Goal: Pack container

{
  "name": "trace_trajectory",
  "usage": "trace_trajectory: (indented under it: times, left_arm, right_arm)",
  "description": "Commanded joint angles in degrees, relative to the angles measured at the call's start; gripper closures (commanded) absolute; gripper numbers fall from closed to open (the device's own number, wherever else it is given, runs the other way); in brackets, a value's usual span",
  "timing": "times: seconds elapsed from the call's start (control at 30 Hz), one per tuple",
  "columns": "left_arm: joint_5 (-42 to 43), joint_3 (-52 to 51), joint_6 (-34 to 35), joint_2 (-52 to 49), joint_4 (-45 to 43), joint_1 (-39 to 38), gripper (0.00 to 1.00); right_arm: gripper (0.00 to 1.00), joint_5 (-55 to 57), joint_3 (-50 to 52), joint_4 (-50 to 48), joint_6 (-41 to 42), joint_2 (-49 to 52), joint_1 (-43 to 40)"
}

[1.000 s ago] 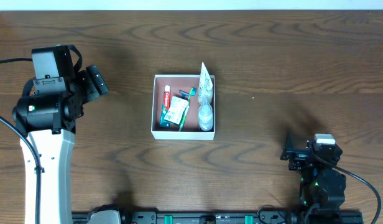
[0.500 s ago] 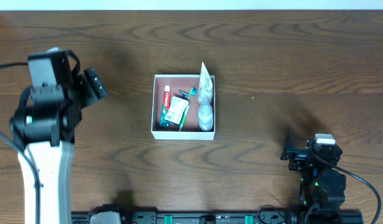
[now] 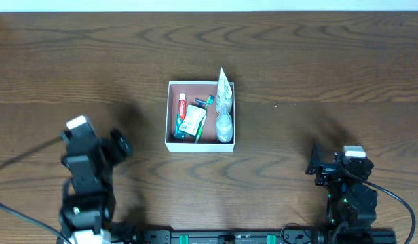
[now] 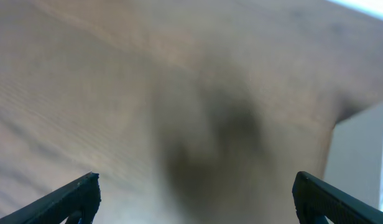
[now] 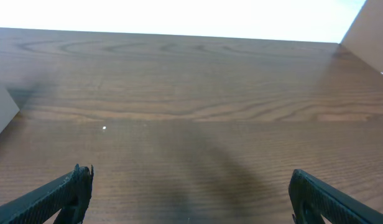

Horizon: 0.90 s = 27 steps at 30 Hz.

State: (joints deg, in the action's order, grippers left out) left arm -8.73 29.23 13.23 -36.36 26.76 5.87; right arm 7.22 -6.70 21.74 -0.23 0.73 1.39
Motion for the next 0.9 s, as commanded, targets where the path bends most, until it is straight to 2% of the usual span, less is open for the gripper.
trace_trajectory:
  times: [0.0,0.2,0.5,0.87]
  left_arm:
    - [2.1,-5.3,-0.7,6.6,-0.4,0.2,0.02]
    - [5.4,-12.9,-0.7,17.2,4.6,0.2,0.02]
    - [6.4,-15.2,-0.7,26.2,18.2,-0.4,0.02]
    - [5.1,-18.1,-0.8,33.3,21.1,-2.1,0.02]
  right_arm:
    - [0.01,-0.2,0.2,-0.1,1.0,-0.4,-0.3]
    - [0.01,-0.2,0.2,-0.1,1.0,-0.4,-0.3]
    - [0.01,-0.2,0.2,-0.1,1.0,-0.4,-0.3]
    - [0.01,-0.2,0.2,-0.1,1.0,-0.4,-0.3]
